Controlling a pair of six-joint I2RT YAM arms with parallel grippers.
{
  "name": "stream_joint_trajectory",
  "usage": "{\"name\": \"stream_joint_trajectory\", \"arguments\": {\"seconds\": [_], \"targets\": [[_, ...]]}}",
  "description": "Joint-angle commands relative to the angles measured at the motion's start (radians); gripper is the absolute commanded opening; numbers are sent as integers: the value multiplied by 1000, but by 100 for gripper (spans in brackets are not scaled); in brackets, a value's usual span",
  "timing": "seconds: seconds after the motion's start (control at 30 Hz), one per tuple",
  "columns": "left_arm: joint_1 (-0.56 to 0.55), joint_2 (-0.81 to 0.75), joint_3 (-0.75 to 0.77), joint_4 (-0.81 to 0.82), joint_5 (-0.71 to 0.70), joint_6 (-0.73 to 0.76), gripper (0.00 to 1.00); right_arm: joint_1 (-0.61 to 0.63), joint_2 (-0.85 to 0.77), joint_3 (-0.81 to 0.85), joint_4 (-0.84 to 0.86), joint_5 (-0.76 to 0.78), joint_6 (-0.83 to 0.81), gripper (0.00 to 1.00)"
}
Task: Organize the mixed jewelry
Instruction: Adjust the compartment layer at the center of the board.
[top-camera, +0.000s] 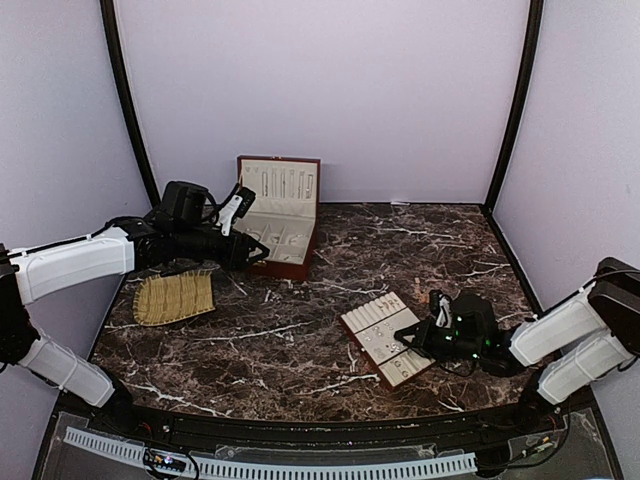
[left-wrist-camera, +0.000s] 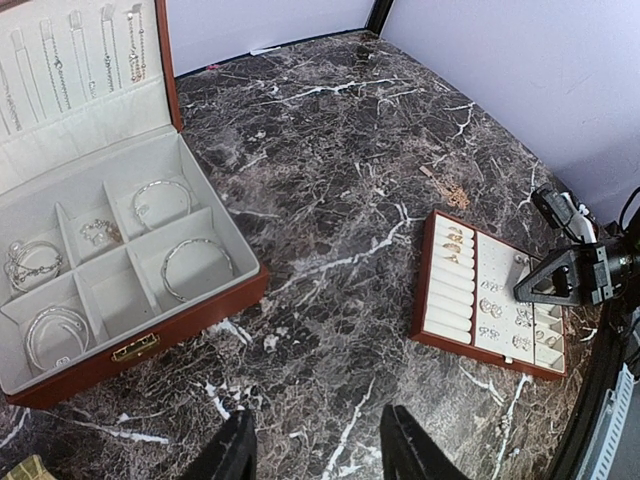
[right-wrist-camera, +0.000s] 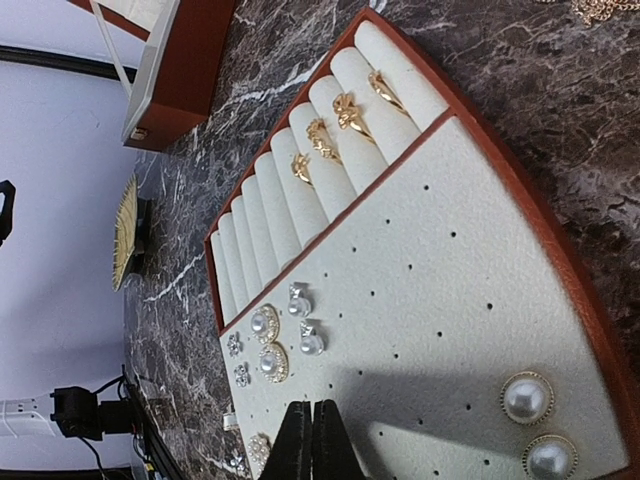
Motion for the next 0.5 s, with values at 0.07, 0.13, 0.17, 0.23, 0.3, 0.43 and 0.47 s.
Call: {"name": "stream_joint_trajectory", "arguments": {"seconds": [0.07,0.13,0.17,0.23,0.3,0.43,0.47], "targets": [[6,-17,-4,12,21,14,45,-11,-23,-23,-24,38,5,0],[6,-18,-4,11,21,14,45,-11,-24,-24,-23,38,5,0],[6,-18,-5,11,21,15,45,-11,-24,-24,-22,38,4,0],[6,-19,-4,12,22,17,45,-12,-27,-26,-24,41,5,0],[6,-16,-4,12,22,16,45,-12,-32,-28,-28,45,8,0],[6,-16,-3,11,21,15,45,-12,-52,-36,-40,56,10,0],[7,-17,-3,11,21,15,45,-11,-59,-38,-44,59,10,0]]}}
